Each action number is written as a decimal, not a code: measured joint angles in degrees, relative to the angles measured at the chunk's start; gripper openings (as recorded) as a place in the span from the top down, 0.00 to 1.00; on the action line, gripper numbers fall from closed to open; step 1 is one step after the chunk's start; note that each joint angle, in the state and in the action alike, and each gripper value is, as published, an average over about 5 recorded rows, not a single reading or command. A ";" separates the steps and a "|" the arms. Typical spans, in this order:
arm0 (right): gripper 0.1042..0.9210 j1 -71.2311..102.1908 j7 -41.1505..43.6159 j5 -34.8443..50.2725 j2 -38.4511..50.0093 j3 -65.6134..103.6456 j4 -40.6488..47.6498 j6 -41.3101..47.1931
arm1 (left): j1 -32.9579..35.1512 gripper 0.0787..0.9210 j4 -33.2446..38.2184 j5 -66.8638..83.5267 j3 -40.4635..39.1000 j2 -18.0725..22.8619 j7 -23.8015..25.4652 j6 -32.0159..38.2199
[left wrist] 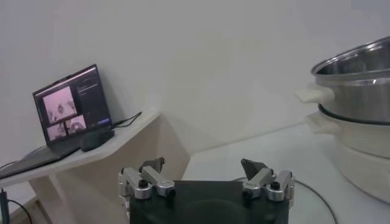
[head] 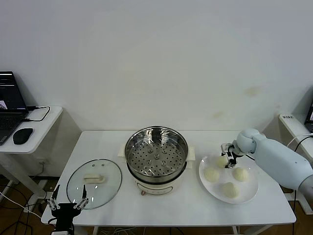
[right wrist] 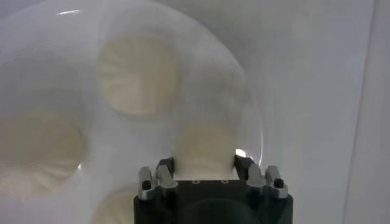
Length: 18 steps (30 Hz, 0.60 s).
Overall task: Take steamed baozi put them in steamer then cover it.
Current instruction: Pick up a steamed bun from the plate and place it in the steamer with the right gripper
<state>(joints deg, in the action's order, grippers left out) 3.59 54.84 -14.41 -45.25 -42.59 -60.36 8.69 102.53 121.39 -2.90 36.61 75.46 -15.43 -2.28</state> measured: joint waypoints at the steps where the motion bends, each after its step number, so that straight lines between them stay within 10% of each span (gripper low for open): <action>1: 0.42 0.03 -0.04 0.05 0.10 0.00 -0.14 0.04 | 0.02 0.12 0.02 -0.01 -0.02 0.01 -0.01 0.02; 18: 0.46 -4.07 0.29 4.23 7.02 -2.19 -8.81 1.77 | -0.47 0.12 0.17 -0.06 -0.32 -0.70 -0.02 0.07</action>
<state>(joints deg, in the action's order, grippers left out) -0.48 55.13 -10.18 -38.23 -44.78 -69.16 10.46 102.06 121.56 -2.96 36.28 74.76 -15.45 -2.21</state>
